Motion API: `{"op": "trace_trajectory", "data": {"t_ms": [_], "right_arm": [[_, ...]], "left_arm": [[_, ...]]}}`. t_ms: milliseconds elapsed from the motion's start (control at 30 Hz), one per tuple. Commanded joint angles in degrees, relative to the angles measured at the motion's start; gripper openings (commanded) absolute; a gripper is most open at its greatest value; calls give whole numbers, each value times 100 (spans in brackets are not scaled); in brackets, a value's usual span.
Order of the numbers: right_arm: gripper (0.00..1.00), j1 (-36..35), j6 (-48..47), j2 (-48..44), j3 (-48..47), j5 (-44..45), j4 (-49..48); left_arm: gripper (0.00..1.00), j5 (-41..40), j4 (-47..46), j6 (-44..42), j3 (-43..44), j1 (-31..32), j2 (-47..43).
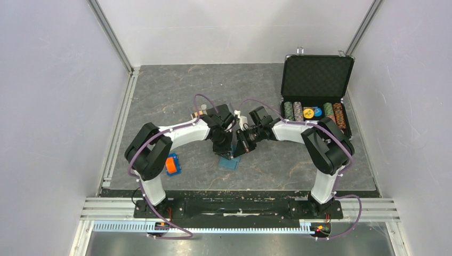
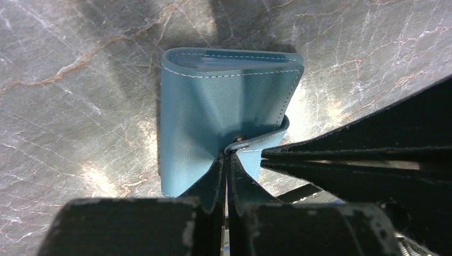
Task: Put the credit cards into the card holder
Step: Close the card holder at the center of the board.
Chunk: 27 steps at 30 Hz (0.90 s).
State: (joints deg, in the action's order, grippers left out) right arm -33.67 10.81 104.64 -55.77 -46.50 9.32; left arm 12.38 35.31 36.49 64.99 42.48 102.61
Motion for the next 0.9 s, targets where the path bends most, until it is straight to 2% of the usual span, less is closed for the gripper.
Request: {"op": "trace_trajectory", "data": {"t_ms": [0,433,700,867], "right_arm": [[0,-130,-113,214,-178,213,-40],[0,-217,-273,667,-512,1173,760],[0,-307,-523,749,-550,2198,1464],[0,-277,-531,503,-362,1876,1160]], "left_arm": [[2,-165,37,-37,75,-12,103],[2,-168,38,28,76,-64,354],[2,11,-112,130,79,-177,594],[2,168,-134,107,103,-179,662]]}}
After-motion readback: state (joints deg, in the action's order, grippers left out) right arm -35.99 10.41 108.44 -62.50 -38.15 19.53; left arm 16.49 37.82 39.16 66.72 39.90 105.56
